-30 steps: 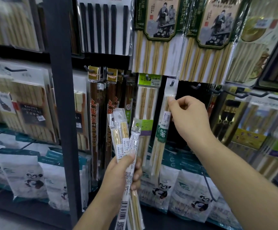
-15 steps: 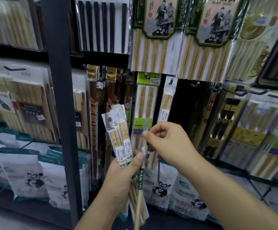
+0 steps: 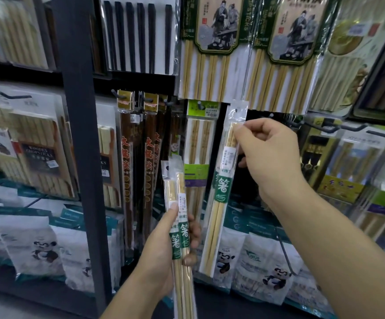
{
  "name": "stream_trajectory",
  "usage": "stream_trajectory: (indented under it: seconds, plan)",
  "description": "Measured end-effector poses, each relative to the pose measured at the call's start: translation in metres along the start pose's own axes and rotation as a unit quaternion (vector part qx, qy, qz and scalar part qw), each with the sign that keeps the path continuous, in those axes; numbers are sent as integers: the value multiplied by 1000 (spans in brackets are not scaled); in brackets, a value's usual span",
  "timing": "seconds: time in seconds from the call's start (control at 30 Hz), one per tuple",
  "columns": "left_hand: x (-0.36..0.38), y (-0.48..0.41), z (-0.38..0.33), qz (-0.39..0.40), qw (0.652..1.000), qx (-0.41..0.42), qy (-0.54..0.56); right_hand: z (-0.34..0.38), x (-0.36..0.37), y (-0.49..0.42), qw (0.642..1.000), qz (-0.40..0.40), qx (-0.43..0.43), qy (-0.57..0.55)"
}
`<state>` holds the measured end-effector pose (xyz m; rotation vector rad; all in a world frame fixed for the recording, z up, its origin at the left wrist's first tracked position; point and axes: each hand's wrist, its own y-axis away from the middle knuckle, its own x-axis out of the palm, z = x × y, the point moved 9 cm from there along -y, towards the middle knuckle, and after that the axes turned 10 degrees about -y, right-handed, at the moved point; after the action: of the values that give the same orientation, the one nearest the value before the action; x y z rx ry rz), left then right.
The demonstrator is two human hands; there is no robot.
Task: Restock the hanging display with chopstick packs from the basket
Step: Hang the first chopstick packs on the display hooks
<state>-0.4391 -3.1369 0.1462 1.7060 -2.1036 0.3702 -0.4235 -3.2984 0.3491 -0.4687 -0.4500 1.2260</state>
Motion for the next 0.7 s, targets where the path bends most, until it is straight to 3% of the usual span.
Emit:
stream_trajectory:
  seconds: [0.4,0.57,0.7]
  plan:
    - [-7,2,-14,-66,994,68,-53,-16,3,-5,996,-7,82,-17]
    - [-9,1,-15,-68,992,81,-62,-17,2,-7,997,-8,77,-14]
    - [-8,1,-16,-60,993,91,-53,-22,-2,-9,997,-14,55,57]
